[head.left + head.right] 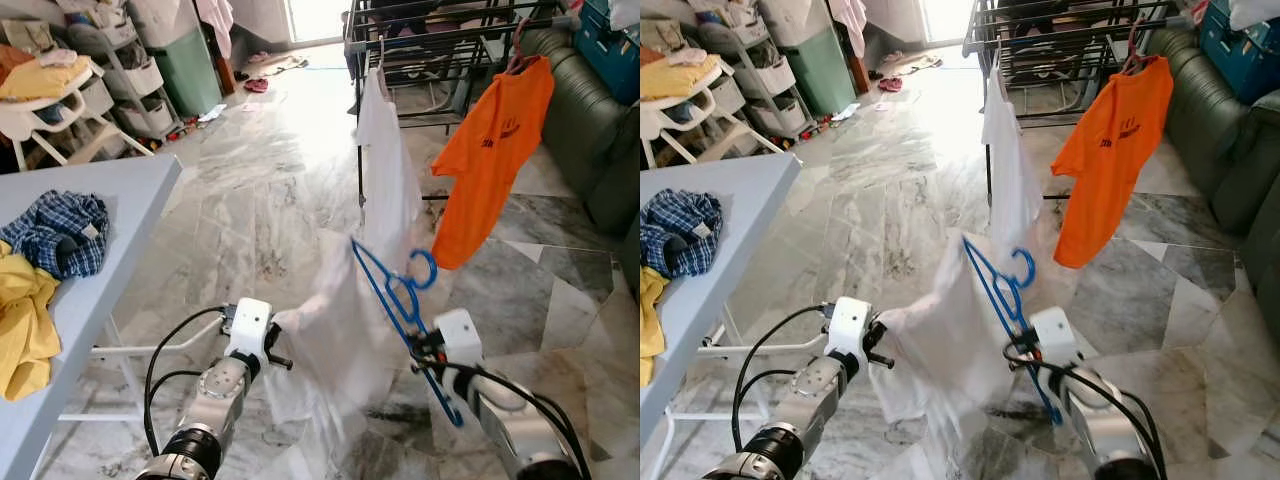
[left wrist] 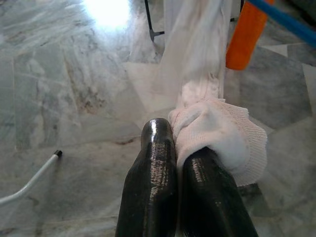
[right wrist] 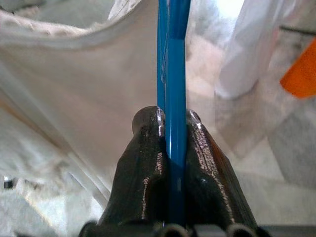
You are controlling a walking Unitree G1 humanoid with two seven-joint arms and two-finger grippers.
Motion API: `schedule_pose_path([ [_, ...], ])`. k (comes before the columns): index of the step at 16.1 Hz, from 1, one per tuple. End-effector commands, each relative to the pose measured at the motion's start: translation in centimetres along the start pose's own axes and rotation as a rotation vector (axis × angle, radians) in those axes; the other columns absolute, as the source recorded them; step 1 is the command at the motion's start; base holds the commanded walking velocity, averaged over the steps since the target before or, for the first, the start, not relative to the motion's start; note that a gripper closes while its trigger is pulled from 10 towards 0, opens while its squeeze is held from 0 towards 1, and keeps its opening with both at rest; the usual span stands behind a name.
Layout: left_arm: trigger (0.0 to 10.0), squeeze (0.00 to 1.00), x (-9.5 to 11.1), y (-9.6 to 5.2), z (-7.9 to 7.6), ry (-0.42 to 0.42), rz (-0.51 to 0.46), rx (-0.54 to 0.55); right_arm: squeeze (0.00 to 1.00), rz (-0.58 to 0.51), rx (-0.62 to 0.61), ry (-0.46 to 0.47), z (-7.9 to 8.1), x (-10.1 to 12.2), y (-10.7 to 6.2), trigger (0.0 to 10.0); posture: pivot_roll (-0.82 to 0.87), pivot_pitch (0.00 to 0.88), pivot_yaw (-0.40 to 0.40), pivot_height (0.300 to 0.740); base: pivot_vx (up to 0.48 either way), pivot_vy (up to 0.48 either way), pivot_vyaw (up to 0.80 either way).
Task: Hang hanger
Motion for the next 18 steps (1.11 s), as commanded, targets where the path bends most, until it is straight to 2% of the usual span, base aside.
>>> schedule_pose_path([
  [1, 10.0, 0.0, 1.0, -0.1, 1.1, 0.003, -0.038, 0.03, 0.0, -0.048, 0.011, -0.01, -0.1, 1.5, 0.3, 10.0, -0.15, 0.014, 0.134, 0.74, 0.0, 0.0, 0.0],
  [2, 10.0, 0.0, 2.0, 0.1, 1.9, 0.041, -0.063, 0.069, 0.0, -0.038, 0.033, 0.009, -0.5, 1.8, 0.2, 10.0, -0.15, 0.015, 0.13, 0.74, 0.0, 0.0, 0.0],
  [3, 10.0, 0.0, 2.5, 0.2, 2.3, 0.032, -0.072, 0.09, 0.0, 0.008, 0.073, 0.001, -0.5, 1.4, 0.1, 10.0, -0.15, 0.015, 0.128, 0.74, 0.0, 0.0, 0.0],
  [5, 10.0, 0.0, 3.3, 0.4, 2.7, 0.035, -0.084, 0.109, 0.0, 0.165, 0.272, -0.176, 0.6, -0.9, -1.3, 10.0, -0.16, 0.018, 0.125, 0.74, 0.0, 0.0, 0.0],
  [6, 10.0, 0.0, 3.6, 0.6, 2.7, 0.063, -0.086, 0.12, 0.0, 0.183, 0.192, -0.313, -1.2, -0.7, -1.4, 10.0, -0.16, 0.018, 0.124, 0.74, 0.0, 0.0, 0.0],
  [7, 10.0, 0.0, 3.7, 0.7, 2.7, 0.069, -0.089, 0.124, 0.0, 0.199, 0.084, -0.295, -3.0, -0.6, -1.2, 10.0, -0.17, 0.019, 0.125, 0.74, 0.0, 0.0, 0.0],
  [8, 10.0, 0.0, 3.7, 0.7, 2.6, 0.068, -0.089, 0.124, 0.0, 0.283, 0.296, -0.459, -1.6, -2.2, -2.6, 10.0, -0.17, 0.021, 0.128, 0.74, 0.0, 0.0, 0.0],
  [9, 10.0, 0.0, 3.7, 0.7, 2.6, 0.07, -0.089, 0.125, 0.0, 0.313, 0.38, -0.513, -1.1, -2.9, -3.2, 10.0, -0.17, 0.02, 0.128, 0.74, 0.0, 0.0, 0.0],
  [10, 10.0, 0.0, 3.7, 0.8, 2.4, 0.081, -0.091, 0.12, 0.0, 0.238, 0.303, -0.415, -1.5, -1.5, -2.7, 10.0, -0.18, 0.024, 0.127, 0.74, 0.0, 0.0, 0.0],
  [11, 10.0, 0.0, 3.6, 0.8, 2.1, 0.092, -0.093, 0.115, 0.0, 0.07, 0.047, -0.109, -3.7, 1.5, -1.2, 10.0, -0.18, 0.024, 0.128, 0.74, 0.0, 0.0, 0.0],
  [12, 10.0, 0.0, 3.6, 0.8, 2.0, 0.099, -0.092, 0.116, 0.0, 0.073, -0.112, 0.091, -5.6, 1.2, -1.0, 10.0, -0.17, 0.024, 0.129, 0.74, 0.0, 0.0, 0.0],
  [13, 10.0, 0.0, 3.6, 0.8, 2.0, 0.105, -0.093, 0.119, 0.0, 0.148, 0.025, -0.004, -4.1, -0.4, -1.6, 10.0, -0.17, 0.025, 0.133, 0.74, 0.0, 0.0, 0.0],
  [14, 10.0, 0.0, 3.8, 0.8, 2.1, 0.114, -0.098, 0.123, 0.0, 0.158, 0.334, -0.123, -0.4, -1.2, -3.1, 10.0, -0.17, 0.027, 0.135, 0.74, 0.0, 0.0, 0.0],
  [15, 10.0, 0.0, 4.0, 0.8, 2.2, 0.119, -0.101, 0.125, 0.0, 0.145, 0.302, -0.124, -0.8, -0.9, -3.1, 10.0, -0.17, 0.029, 0.136, 0.74, 0.0, 0.0, 0.0],
  [16, 10.0, 0.0, 4.1, 0.8, 2.4, 0.121, -0.101, 0.129, 0.0, 0.154, 0.224, -0.073, -1.8, -1.0, -2.7, 10.0, -0.17, 0.029, 0.137, 0.74, 0.0, 0.0, 0.0],
  [17, 10.0, 0.0, 4.2, 0.8, 2.5, 0.124, -0.105, 0.133, 0.0, 0.159, 0.223, -0.041, -1.9, -1.1, -2.6, 10.0, -0.17, 0.03, 0.141, 0.74, 0.0, 0.0, 0.0],
  [18, 10.0, 0.0, 4.3, 0.9, 2.5, 0.127, -0.11, 0.134, 0.0, 0.163, 0.256, -0.058, -1.6, -1.1, -2.8, 10.0, -0.17, 0.03, 0.142, 0.74, 0.0, 0.0, 0.0],
])
Point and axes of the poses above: a point about 5 cm out from each wrist's last joint towards the gripper, its own y axis pointing out of the wrist towards the gripper, its own x axis along the axis of the wrist's last joint, z = x × y, the point moved 2 cm from there along y, pointing out of the wrist towards the gripper, and after that the axes turned 10 degrees about -y, right-handed, at the moved point
